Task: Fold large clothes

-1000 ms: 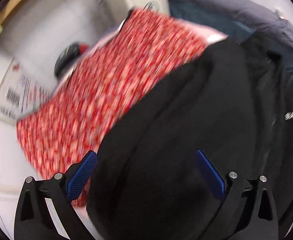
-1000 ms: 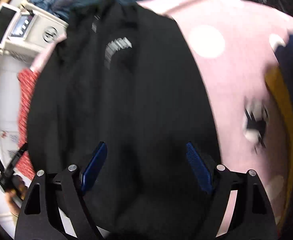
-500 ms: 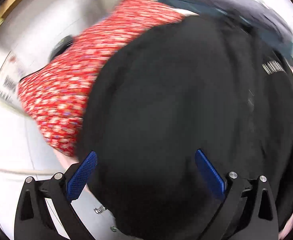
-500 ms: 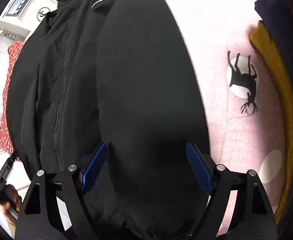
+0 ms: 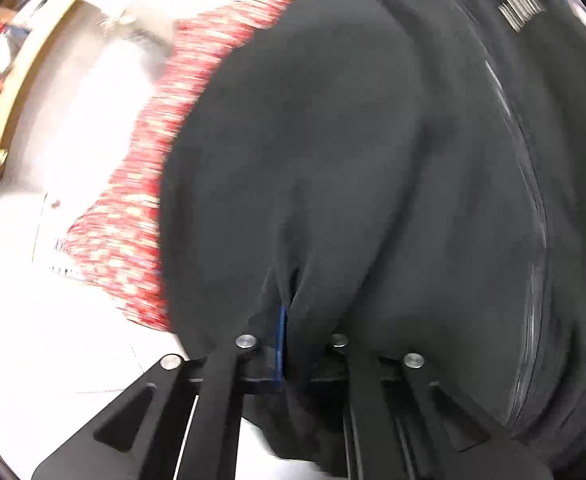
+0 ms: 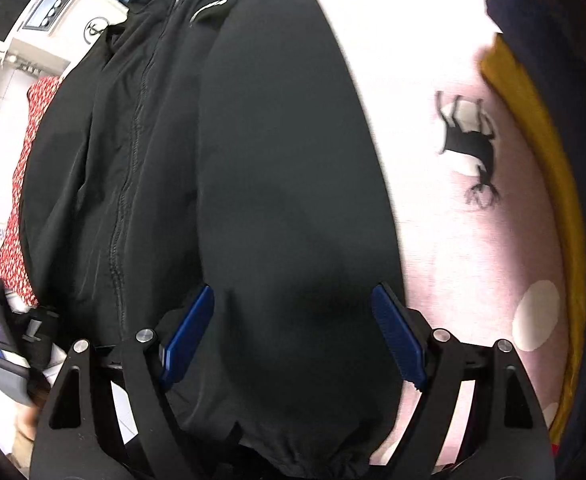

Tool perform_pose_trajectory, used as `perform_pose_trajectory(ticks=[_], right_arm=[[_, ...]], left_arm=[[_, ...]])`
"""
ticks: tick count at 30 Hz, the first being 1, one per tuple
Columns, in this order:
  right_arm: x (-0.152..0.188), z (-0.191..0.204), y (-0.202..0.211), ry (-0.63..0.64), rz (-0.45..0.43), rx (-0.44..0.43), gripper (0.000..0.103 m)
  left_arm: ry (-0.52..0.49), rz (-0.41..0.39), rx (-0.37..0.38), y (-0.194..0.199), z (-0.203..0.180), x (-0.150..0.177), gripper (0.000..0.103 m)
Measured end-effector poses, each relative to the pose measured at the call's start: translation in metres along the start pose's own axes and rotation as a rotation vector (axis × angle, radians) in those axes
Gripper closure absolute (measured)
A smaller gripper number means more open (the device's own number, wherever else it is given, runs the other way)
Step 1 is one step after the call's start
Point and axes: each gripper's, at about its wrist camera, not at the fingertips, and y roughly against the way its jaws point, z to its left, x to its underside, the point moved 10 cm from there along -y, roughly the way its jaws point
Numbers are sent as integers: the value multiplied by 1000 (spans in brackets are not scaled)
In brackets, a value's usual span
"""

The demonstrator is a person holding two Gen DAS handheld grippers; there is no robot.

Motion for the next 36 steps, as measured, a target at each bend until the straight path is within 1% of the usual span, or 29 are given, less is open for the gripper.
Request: perform_pose_trajectory(ticks=[2,3,4,5,6,7,8,9,10,11,12,13,14,15,16,17,18,19,20,22,23,25,26,28,31,32,34,35,36], right_arm=[[2,-9,1,-23,-5,2,22],[3,-12,1,-32,-3,5,22],[6,-16,1,-40,2,7,22],[8,-18,2,-42,5,10,22],[9,-20,3,-41,5,17,22],[10,-21,3,-37,3,24,22],[12,-22,4,-28,-1,37,22],[13,-22,6,-13,-7,51,22],[13,-22,9,4,-15,67,22],[14,-21,11,20,-22,81,22],[14,-20,12,40,-29,98,22],[14,-18,13,56,-33,110,22],[15,-16,14,78,-36,127,22],[17,-14,14,96,-37,141,22],[18,-13,15,107,-37,147,22],[24,-12,17,121,-37,152,22],[28,-12,17,131,-37,157,22],[31,-11,17,140,-35,162,22],[36,-10,16,156,-27,170,22],[43,-9,14,183,-12,182,22],[49,-6,12,207,1,186,22],[60,6,5,269,33,191,22],[64,10,1,299,46,197,22],[76,16,-7,371,89,231,22],[94,15,-28,461,170,320,22],[100,14,-35,484,195,338,22],[108,12,-45,516,215,363,23],[111,11,-48,532,218,373,25],[112,10,-50,542,215,372,36]], left_arm=[[54,-32,-47,2,43,-23,99],[104,-51,-69,1,77,-40,99],[139,-64,-82,2,101,-54,99],[184,-94,-115,2,139,-74,99],[207,-117,-154,7,167,-89,99],[244,-147,-213,8,206,-108,99],[277,-161,-250,11,233,-123,99],[333,-171,-284,12,271,-142,99],[389,-169,-299,7,305,-160,99],[443,-154,-304,-4,334,-174,97],[477,-120,-301,-20,354,-184,92],[492,-60,-298,-38,364,-191,89],[515,-9,-296,-55,373,-194,76],[555,25,-294,-68,381,-194,54],[591,47,-300,-77,386,-195,39],[615,56,-305,-76,388,-191,13],[650,47,-305,-82,386,-190,6],[675,31,-294,-83,376,-190,6],[695,17,-260,-84,367,-190,6],[679,-9,-175,-81,339,-185,6],[641,-24,-136,-78,320,-186,6],[572,-56,-120,-68,286,-189,6],[540,-82,-95,-60,267,-187,6],[496,-98,-36,-47,234,-181,6],[403,-91,46,-37,176,-166,6],[383,-86,60,-33,161,-157,6],[346,-54,117,-32,125,-137,6],[331,-27,157,-32,106,-125,6],[315,-5,196,-29,89,-115,6]])
